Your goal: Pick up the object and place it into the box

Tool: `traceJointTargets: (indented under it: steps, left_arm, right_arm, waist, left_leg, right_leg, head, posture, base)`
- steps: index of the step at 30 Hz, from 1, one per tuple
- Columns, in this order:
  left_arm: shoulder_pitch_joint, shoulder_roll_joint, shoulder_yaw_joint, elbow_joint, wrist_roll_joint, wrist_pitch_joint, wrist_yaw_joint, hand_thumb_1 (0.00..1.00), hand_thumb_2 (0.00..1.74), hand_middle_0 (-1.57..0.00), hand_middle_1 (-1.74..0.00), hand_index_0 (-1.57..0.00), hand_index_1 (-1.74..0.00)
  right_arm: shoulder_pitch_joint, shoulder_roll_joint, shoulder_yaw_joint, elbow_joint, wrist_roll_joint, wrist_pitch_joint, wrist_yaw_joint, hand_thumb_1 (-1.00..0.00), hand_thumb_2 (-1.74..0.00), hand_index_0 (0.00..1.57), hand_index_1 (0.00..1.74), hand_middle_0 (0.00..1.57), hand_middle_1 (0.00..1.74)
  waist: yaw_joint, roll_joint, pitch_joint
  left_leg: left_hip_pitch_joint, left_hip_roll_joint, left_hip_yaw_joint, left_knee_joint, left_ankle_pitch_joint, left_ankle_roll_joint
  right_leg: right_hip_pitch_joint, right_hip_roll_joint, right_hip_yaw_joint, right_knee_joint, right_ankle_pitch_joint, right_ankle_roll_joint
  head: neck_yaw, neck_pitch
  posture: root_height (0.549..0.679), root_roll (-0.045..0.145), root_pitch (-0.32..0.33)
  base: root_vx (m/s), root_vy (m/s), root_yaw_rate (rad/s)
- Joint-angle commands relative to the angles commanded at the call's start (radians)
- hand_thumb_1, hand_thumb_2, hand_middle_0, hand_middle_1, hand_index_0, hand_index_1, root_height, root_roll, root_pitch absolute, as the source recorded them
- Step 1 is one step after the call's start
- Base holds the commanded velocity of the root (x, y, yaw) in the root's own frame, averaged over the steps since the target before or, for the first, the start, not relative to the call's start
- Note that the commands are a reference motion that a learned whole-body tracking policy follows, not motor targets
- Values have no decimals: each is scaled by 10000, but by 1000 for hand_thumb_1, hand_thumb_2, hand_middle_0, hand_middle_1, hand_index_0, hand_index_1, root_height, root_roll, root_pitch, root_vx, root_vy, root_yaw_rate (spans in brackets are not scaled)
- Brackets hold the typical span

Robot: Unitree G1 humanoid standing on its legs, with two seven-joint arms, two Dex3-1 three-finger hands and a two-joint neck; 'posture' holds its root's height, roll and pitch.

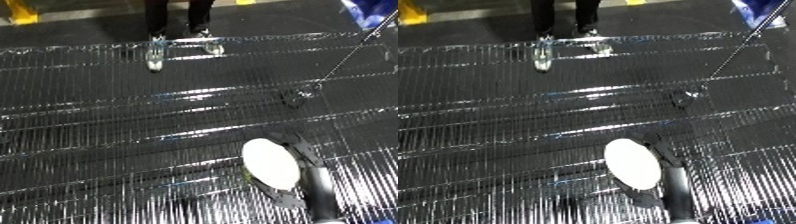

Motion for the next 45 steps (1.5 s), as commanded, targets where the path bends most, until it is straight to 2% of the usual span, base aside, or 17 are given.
traceJointTargets:
  steps: [2,5,10,13,15,18,21,24,29,36,41,45]
  left_arm:
    - [83,-6,140,-25,9,52,-26,1000,1740,-1570,-1740,-1570,-1740]
    - [192,-43,265,-9,73,162,-84,1000,1740,-1570,-1740,-1570,-1740]
    - [503,-151,418,82,167,347,-247,1000,1740,-1570,-1740,-1570,-1740]
    - [621,-227,439,176,192,408,-334,1000,1740,-1570,-1740,-1570,-1740]
    - [612,-283,397,268,191,407,-350,1000,1740,-1570,-1740,-1570,-1740]
    - [463,-405,255,499,128,309,-278,1000,1740,-1570,-1740,-1570,-1740]
    - [357,-555,154,854,27,185,-243,1000,1740,-1570,-1740,-1570,-1740]
    - [444,-665,170,1156,5,147,-360,1000,1740,-1570,-1740,-1570,-1740]
    - [696,-831,295,1437,104,216,-633,1000,1740,-1570,-1740,-1570,-1740]
    - [619,-888,217,1712,75,153,-758,1000,1740,-1570,-1740,-1570,-1740]
    - [490,-847,121,1916,12,140,-724,1000,1740,-1570,-1740,-1570,-1740]
    - [457,-822,88,1921,-54,169,-634,1000,1740,-1570,-1740,-1570,-1740]
  right_arm:
    - [513,67,-321,-239,259,-225,-33,-600,-1044,942,1044,942,1044]
    - [1131,183,-641,-450,593,-441,-56,-600,-1044,942,1044,942,1044]
    - [2095,342,-1071,-538,1076,-763,40,-600,-1044,942,1044,942,1044]
    - [2417,389,-1287,-528,1292,-830,13,-600,-1044,942,1044,942,1044]
    - [2523,370,-1398,-495,1484,-845,-59,-600,-1044,942,1044,942,1044]
    - [2610,260,-1594,-313,1795,-885,-157,-600,-1044,942,1044,942,1044]
    - [2827,166,-1874,10,2008,-960,-132,-600,-1044,942,1044,942,1044]
    - [3214,166,-2228,335,2231,-1039,-46,-600,-1044,942,1044,942,1044]
    - [3949,336,-2866,803,3059,-1397,214,-600,-1044,942,1044,942,1044]
    - [4270,415,-3309,1508,3982,-1817,231,-600,-1044,942,1044,942,1044]
    - [4292,350,-3613,2095,4539,-2040,168,-350,-609,549,609,549,609]
    - [4312,286,-3887,2316,4645,-2092,75,-150,-261,235,261,235,261]
  waist:
    - [-134,-64,-2]
    - [-326,-104,-155]
    - [-684,-65,-706]
    - [-903,8,-946]
    - [-1063,78,-1030]
    - [-1351,243,-1077]
    - [-1664,439,-1124]
    - [-1930,583,-1233]
    - [-2274,796,-1453]
    - [-2556,1026,-1568]
    - [-2628,1097,-1659]
    - [-2666,1157,-1677]
  left_leg:
    - [441,110,70,-302,80,-50]
    - [978,270,176,-709,186,-128]
    - [1775,482,425,-1379,324,-232]
    - [2118,561,641,-1608,336,-278]
    - [2286,586,787,-1694,321,-297]
    - [2504,598,997,-1745,277,-320]
    - [2788,590,1160,-1778,220,-319]
    - [3047,579,1299,-1788,151,-316]
    - [3293,546,1551,-1812,47,-321]
    - [3475,494,1754,-2012,22,-307]
    - [3531,521,1827,-2189,87,-342]
    - [3535,548,1864,-2288,144,-368]
  right_leg:
    - [449,43,14,-363,57,11]
    - [1045,130,55,-921,146,-5]
    - [1867,194,169,-1785,303,9]
    - [2158,189,248,-2097,366,31]
    - [2252,176,328,-2222,399,43]
    - [2332,152,490,-2314,428,48]
    - [2456,139,671,-2285,384,42]
    - [2567,111,814,-2206,316,53]
    - [2627,89,940,-2166,239,85]
    - [2584,58,1032,-2304,282,168]
    - [2574,33,1051,-2473,395,230]
    - [2519,27,1054,-2523,433,251]
  head:
    - [76,-77]
    - [264,-389]
    - [875,-937]
    - [1299,-1196]
    - [1747,-1791]
    - [2430,-2722]
    - [3150,-3586]
    - [3680,-3922]
    - [4165,-4040]
    - [4425,-3663]
    - [4502,-3433]
    - [4506,-3284]
  posture:
    - [668,35,31]
    - [672,34,12]
    - [676,34,-8]
    - [677,38,-17]
    - [678,42,-20]
    - [679,49,-27]
    - [679,53,-40]
    - [678,55,-51]
    - [678,57,-56]
    - [678,57,-49]
    - [678,56,-43]
    - [678,55,-37]
  base:
    - [-27,-86,-241]
    - [-22,-77,-261]
    - [15,-52,-292]
    - [15,-6,-259]
    - [-33,38,-253]
    - [-55,107,-255]
    - [14,140,-220]
    - [67,90,-156]
    - [39,51,-117]
    - [-22,22,-59]
    - [-25,-16,-39]
    - [-29,-12,-16]
